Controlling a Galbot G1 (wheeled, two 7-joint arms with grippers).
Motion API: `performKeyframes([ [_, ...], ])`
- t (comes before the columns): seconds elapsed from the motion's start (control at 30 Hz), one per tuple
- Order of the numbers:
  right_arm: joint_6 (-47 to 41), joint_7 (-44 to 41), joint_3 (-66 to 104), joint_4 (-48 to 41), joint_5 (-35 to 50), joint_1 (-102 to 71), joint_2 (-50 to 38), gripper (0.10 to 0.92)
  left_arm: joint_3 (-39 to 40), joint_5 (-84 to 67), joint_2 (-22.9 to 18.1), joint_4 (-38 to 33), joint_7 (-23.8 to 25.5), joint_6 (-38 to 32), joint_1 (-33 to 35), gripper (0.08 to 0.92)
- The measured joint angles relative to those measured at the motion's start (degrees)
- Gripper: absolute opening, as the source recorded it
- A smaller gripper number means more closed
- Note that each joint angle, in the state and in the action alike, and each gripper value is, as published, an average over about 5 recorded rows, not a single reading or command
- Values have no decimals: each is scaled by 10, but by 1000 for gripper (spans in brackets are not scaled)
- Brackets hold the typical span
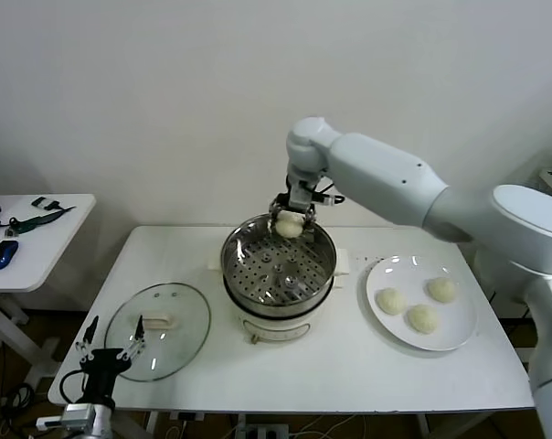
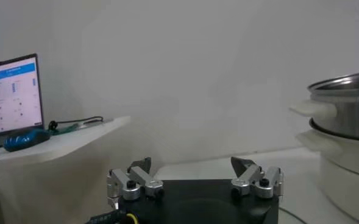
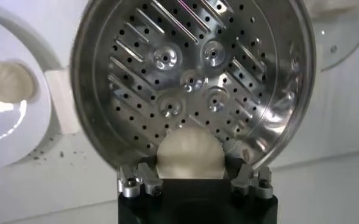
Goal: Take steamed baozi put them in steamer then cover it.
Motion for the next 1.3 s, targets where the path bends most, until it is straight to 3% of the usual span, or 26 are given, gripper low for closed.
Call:
performKeyframes([
  [0.43, 43, 30, 36, -38, -122, -65, 37, 731, 0, 1, -1, 0, 0, -3, 4, 823],
  [0.8, 45, 38, 52, -47, -159, -86, 44, 821, 4, 0, -8, 4, -2, -2, 2, 823],
  [1.03, 39, 27, 52, -25, -137, -70, 24, 823, 3, -9, -6, 2, -2, 1, 7, 823],
  [1.3, -9, 15, 36, 29, -27, -21, -44, 823, 6, -12, -5, 0, -2, 4, 5, 823],
])
